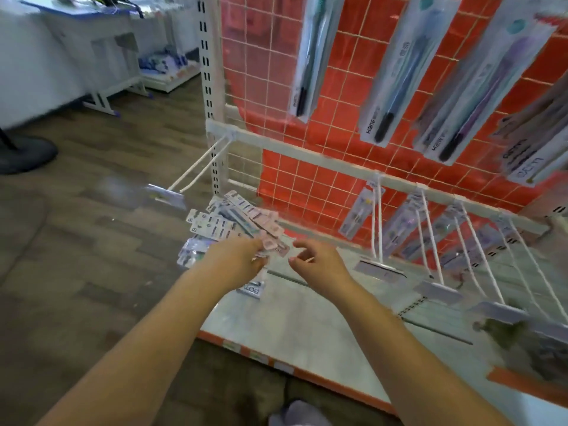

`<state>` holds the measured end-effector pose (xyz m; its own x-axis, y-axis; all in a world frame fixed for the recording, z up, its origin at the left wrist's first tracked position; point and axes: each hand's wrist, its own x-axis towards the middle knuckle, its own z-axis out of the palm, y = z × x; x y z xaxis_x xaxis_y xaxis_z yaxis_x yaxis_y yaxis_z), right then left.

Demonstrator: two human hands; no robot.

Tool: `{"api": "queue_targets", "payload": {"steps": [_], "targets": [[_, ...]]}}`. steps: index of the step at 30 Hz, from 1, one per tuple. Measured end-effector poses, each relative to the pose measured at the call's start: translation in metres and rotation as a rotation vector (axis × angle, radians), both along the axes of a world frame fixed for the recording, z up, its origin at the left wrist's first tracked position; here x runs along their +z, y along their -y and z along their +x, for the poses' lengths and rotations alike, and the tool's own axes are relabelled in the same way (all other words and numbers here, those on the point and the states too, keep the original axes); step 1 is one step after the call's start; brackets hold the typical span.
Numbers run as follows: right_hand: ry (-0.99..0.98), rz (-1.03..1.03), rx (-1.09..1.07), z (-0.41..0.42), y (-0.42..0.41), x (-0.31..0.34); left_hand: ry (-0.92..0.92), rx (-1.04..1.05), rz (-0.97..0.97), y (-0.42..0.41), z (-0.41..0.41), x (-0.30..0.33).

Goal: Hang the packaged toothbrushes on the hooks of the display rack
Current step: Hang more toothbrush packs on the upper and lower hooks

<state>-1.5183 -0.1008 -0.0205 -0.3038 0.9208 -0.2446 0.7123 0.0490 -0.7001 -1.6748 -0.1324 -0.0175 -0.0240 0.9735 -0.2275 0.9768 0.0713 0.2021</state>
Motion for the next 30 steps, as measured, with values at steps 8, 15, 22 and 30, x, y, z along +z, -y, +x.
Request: {"api": "queue_targets", "payload": {"steps": [8, 15, 22, 30], "targets": [[0.046, -0.102, 0.186, -0.036, 0.003, -0.032, 0.048, 0.144, -0.048, 0.023, -0.028, -0.04], [0.045, -0.15, 0.268, -0.067, -0.004, -0.052, 0.096, 0.265, -0.103, 0.045, -0.051, -0.076], [-0.015, -0.183, 0.241, -0.094, -0.026, -0.065, 0.083, 0.401, -0.121, 0.062, -0.061, -0.1], [0.084, -0.194, 0.295, -0.1, -0.038, -0.105, 0.156, 0.46, -0.065, 0.073, -0.056, -0.131]]}}
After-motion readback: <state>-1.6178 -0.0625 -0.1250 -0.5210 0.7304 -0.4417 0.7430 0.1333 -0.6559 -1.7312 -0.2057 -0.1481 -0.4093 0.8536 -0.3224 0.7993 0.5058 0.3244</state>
